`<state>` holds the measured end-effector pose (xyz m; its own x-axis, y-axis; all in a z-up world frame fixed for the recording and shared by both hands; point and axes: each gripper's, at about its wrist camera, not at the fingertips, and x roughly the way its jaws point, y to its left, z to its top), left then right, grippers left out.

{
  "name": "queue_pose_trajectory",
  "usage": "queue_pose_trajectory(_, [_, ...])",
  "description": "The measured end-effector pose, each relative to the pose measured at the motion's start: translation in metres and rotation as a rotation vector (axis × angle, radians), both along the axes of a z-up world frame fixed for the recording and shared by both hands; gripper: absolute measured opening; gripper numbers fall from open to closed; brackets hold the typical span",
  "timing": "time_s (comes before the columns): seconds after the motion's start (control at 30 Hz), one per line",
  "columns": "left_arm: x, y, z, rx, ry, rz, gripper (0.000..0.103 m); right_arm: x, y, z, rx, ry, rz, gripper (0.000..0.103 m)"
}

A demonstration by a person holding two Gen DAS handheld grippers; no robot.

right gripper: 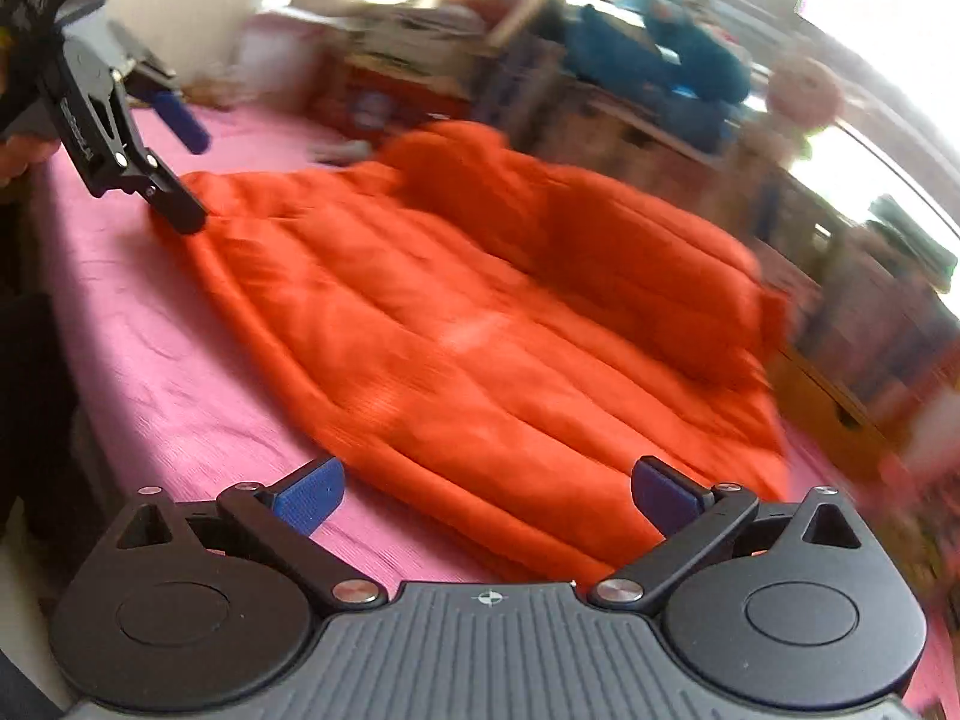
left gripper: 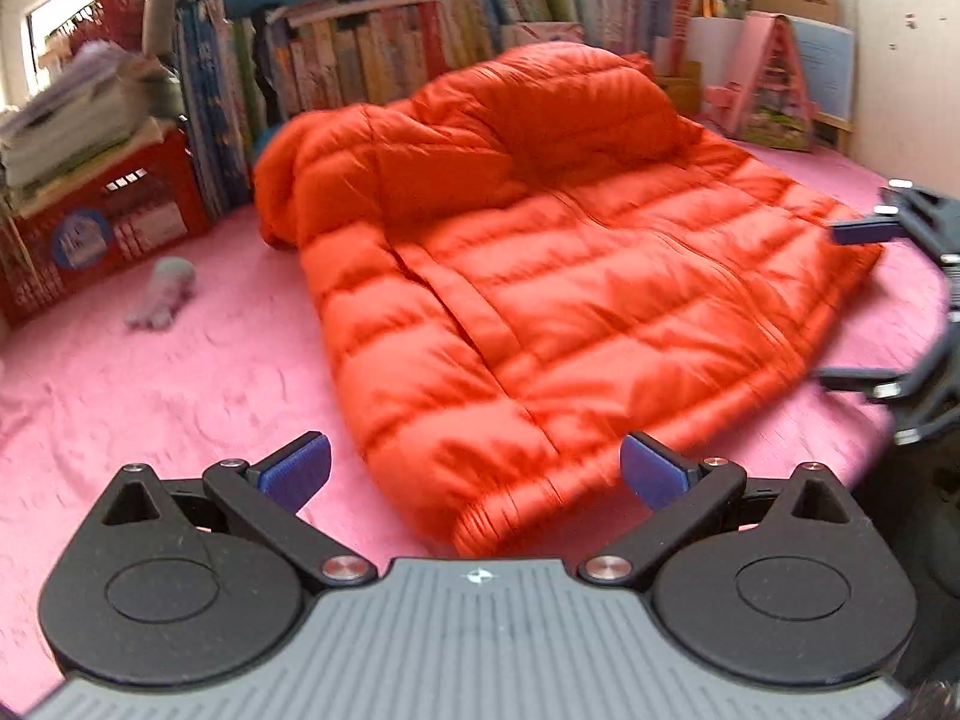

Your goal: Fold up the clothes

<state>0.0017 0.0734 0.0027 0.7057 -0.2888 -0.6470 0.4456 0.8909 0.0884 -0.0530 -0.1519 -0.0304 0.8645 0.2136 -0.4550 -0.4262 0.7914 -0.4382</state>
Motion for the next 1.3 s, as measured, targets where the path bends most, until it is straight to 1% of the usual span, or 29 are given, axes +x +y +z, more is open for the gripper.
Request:
queue_pose_trajectory(0.1, [-0.006, -0.003, -0.005, -0.003, 0.013, -0.01, 0.103, 0.009, 0.021, -0.003, -0.007, -0.034, 0.024, 0.103])
queue_pose_trajectory(0.17, [-0.005, -0.006, -0.007, 0.005, 0.006, 0.004, 0.103, 0.016, 0.027, 0.001, 0.016, -0.058, 0.003, 0.103])
queue_pose_trajectory(0.2, [-0.002, -0.008, -0.009, 0.017, 0.0, 0.024, 0.103, 0.022, 0.028, 0.004, 0.033, -0.065, -0.025, 0.103])
queue_pose_trajectory(0.27, [0.007, -0.01, -0.011, 0.047, -0.024, 0.102, 0.103, 0.033, 0.024, 0.009, 0.073, -0.073, -0.089, 0.103])
queue_pose_trajectory(0.3, [0.013, -0.011, -0.011, 0.062, -0.037, 0.145, 0.103, 0.039, 0.02, 0.013, 0.106, -0.063, -0.122, 0.103])
queue_pose_trajectory(0.33, [0.019, -0.01, -0.01, 0.065, -0.049, 0.19, 0.103, 0.043, 0.017, 0.016, 0.142, -0.044, -0.132, 0.103])
queue_pose_trajectory(0.37, [0.024, -0.008, -0.009, 0.057, -0.058, 0.225, 0.103, 0.044, 0.013, 0.019, 0.181, -0.021, -0.11, 0.103])
queue_pose_trajectory(0.43, [0.032, -0.004, -0.005, 0.028, -0.072, 0.272, 0.103, 0.033, 0.01, 0.021, 0.25, 0.016, 0.004, 0.103])
queue_pose_trajectory(0.5, [0.036, -0.003, 0.0, 0.0, -0.083, 0.306, 0.103, 0.019, 0.016, 0.022, 0.27, 0.032, 0.117, 0.103])
queue_pose_trajectory(0.53, [0.038, -0.002, 0.002, -0.015, -0.088, 0.323, 0.103, 0.015, 0.023, 0.021, 0.252, 0.026, 0.14, 0.103])
queue_pose_trajectory(0.63, [0.042, 0.0, 0.008, -0.056, -0.103, 0.365, 0.103, 0.013, 0.04, 0.015, 0.163, -0.012, 0.108, 0.102])
queue_pose_trajectory(0.67, [0.043, 0.0, 0.009, -0.065, -0.106, 0.374, 0.103, 0.019, 0.043, 0.012, 0.15, 0.011, 0.089, 0.092])
queue_pose_trajectory(0.7, [0.043, 0.001, 0.01, -0.068, -0.106, 0.382, 0.103, 0.026, 0.041, 0.009, 0.159, 0.06, 0.08, 0.083])
queue_pose_trajectory(0.73, [0.045, 0.003, 0.01, -0.064, -0.105, 0.394, 0.103, 0.032, 0.036, 0.008, 0.18, 0.103, 0.066, 0.069])
queue_pose_trajectory(0.77, [0.047, 0.005, 0.009, -0.056, -0.102, 0.408, 0.103, 0.036, 0.031, 0.007, 0.197, 0.122, 0.041, 0.063])
queue_pose_trajectory(0.8, [0.048, 0.007, 0.008, -0.048, -0.1, 0.423, 0.103, 0.04, 0.025, 0.007, 0.212, 0.134, 0.017, 0.063])
queue_pose_trajectory(0.83, [0.05, 0.01, 0.006, -0.041, -0.095, 0.44, 0.103, 0.04, 0.02, 0.007, 0.215, 0.124, -0.009, 0.063])
queue_pose_trajectory(0.93, [0.054, 0.022, -0.001, -0.024, -0.072, 0.518, 0.103, 0.035, 0.004, 0.007, 0.188, 0.067, -0.119, 0.063])
queue_pose_trajectory(1.03, [0.057, 0.035, -0.008, 0.015, -0.058, 0.612, 0.103, 0.039, -0.012, 0.001, 0.133, 0.007, -0.257, 0.054])
queue_pose_trajectory(1.1, [0.058, 0.046, -0.012, 0.031, -0.048, 0.669, 0.103, 0.043, -0.032, -0.001, 0.136, -0.008, -0.354, 0.052])
queue_pose_trajectory(1.13, [0.057, 0.052, -0.012, 0.024, -0.043, 0.688, 0.103, 0.044, -0.045, -0.002, 0.147, -0.011, -0.406, 0.049])
queue_pose_trajectory(1.2, [0.054, 0.064, -0.012, 0.016, -0.041, 0.727, 0.103, 0.045, -0.071, -0.004, 0.167, -0.017, -0.517, 0.037])
queue_pose_trajectory(1.23, [0.052, 0.066, -0.012, 0.014, -0.039, 0.722, 0.103, 0.045, -0.084, -0.005, 0.173, -0.021, -0.564, 0.043])
queue_pose_trajectory(1.27, [0.05, 0.068, -0.012, 0.004, -0.034, 0.7, 0.103, 0.046, -0.095, -0.006, 0.202, -0.008, -0.577, 0.048])
queue_pose_trajectory(1.3, [0.048, 0.066, -0.012, 0.025, -0.04, 0.692, 0.103, 0.047, -0.101, -0.006, 0.22, 0.005, -0.576, 0.048])
